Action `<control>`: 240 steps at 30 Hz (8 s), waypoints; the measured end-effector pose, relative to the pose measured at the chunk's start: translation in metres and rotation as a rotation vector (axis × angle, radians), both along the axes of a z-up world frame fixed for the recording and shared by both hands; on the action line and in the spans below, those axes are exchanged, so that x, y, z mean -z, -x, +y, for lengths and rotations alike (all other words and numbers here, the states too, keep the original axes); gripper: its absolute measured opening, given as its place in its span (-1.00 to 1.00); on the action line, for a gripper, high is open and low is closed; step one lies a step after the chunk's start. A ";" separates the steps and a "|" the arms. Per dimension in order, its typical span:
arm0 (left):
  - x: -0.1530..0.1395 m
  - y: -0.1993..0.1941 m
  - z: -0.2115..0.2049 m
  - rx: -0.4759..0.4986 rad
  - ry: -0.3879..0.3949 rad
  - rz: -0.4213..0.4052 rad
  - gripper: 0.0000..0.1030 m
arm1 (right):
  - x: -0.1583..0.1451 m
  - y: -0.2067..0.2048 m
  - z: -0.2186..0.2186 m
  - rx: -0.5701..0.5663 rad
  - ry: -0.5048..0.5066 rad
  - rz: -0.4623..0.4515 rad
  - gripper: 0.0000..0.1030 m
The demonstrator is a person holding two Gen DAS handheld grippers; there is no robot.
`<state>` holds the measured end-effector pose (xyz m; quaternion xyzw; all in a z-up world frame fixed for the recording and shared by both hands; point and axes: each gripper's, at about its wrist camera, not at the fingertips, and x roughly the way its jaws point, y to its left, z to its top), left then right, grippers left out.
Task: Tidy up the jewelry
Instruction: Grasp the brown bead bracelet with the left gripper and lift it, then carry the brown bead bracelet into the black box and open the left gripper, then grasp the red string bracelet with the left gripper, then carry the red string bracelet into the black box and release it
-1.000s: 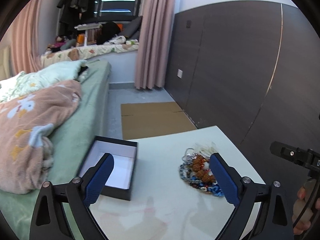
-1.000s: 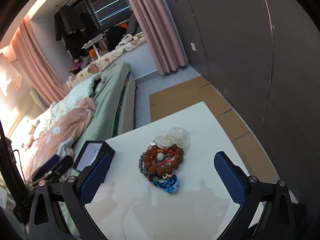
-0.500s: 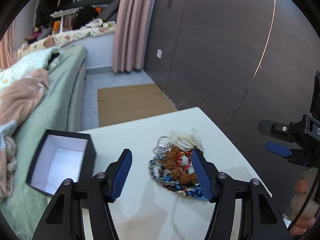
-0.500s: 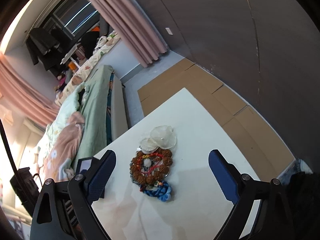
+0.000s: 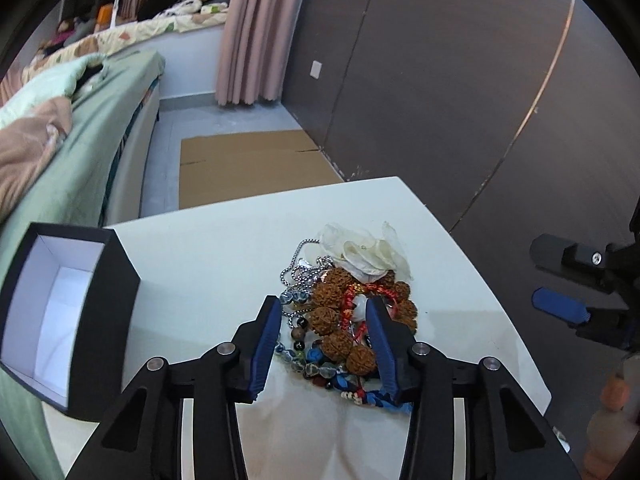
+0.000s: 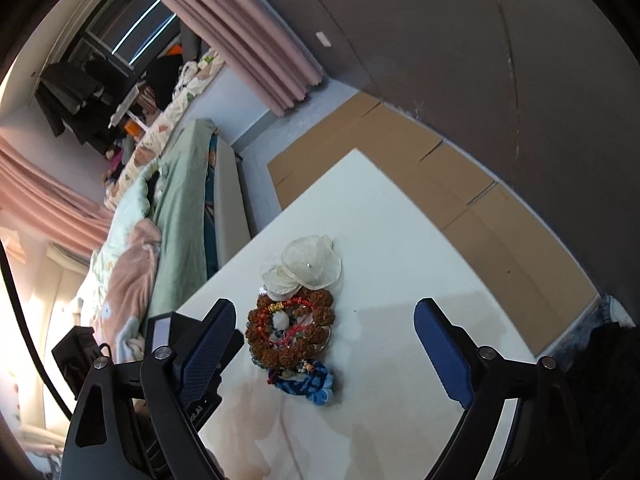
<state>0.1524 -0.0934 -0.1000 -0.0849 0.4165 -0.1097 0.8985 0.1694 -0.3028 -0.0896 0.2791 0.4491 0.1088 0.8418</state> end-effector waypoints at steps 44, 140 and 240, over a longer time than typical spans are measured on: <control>0.003 -0.002 0.030 0.027 0.134 0.096 -0.63 | 0.026 -0.022 0.050 -0.100 0.030 0.064 0.65; -0.064 0.037 0.174 -0.287 0.215 -0.056 0.86 | -0.023 -0.009 0.088 -0.283 -0.004 -0.139 1.00; -0.057 0.026 0.157 -0.184 0.203 -0.070 -0.88 | 0.035 -0.057 0.093 -0.145 -0.090 0.089 -0.92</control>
